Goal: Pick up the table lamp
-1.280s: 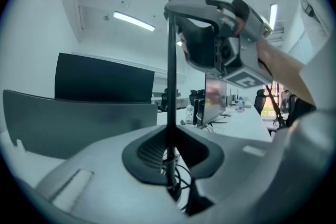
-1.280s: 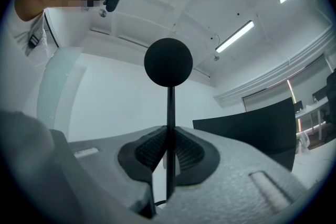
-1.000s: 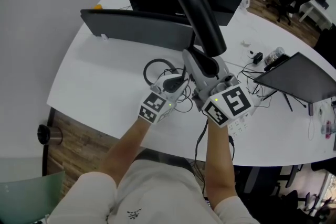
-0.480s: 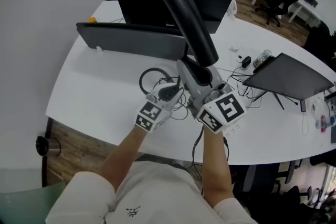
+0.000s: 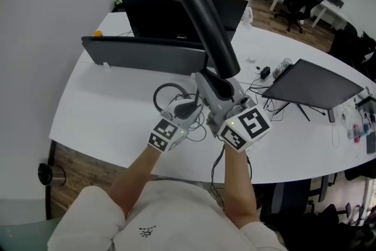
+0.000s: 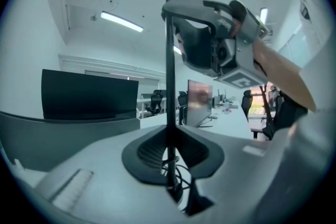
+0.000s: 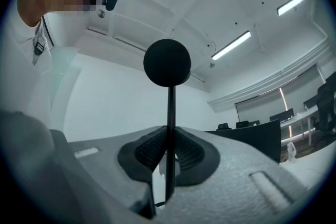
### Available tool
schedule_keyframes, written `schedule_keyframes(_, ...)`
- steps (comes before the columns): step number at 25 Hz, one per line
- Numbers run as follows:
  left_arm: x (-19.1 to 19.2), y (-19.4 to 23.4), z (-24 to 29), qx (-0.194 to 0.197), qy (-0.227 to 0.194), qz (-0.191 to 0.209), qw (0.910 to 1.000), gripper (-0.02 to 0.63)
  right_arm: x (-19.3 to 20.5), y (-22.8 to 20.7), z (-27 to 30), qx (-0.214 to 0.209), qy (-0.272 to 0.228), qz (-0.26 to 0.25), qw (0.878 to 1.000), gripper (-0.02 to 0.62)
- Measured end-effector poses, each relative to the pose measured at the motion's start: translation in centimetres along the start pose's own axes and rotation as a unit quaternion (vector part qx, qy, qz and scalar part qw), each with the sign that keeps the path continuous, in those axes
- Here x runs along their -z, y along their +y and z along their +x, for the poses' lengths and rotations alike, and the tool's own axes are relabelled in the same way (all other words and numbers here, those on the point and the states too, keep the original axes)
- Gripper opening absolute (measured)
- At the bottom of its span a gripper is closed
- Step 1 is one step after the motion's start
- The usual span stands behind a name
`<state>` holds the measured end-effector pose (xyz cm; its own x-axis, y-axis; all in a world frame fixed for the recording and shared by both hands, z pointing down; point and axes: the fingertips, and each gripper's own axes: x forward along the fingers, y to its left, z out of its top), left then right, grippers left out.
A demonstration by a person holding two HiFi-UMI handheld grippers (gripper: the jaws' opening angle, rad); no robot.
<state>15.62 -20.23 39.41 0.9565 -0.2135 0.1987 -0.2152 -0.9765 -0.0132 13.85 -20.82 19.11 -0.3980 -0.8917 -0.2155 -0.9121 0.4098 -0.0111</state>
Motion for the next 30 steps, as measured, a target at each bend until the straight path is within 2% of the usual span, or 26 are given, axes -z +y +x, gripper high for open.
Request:
schedule_keyframes(12,-2.0,-0.8,-0.2,0.019,-0.008,0.016,0.9997,0.049,-2.0,0.3,-0.7,-0.001,-0.01,-0.007,1.0,0.035)
schedule_keyframes(30,-2.4,-0.4,0.5,0.023,-0.006,0.019,0.9995,0.051,-2.2,-0.4,-0.2,0.0,-0.01,-0.011,1.0,0.035)
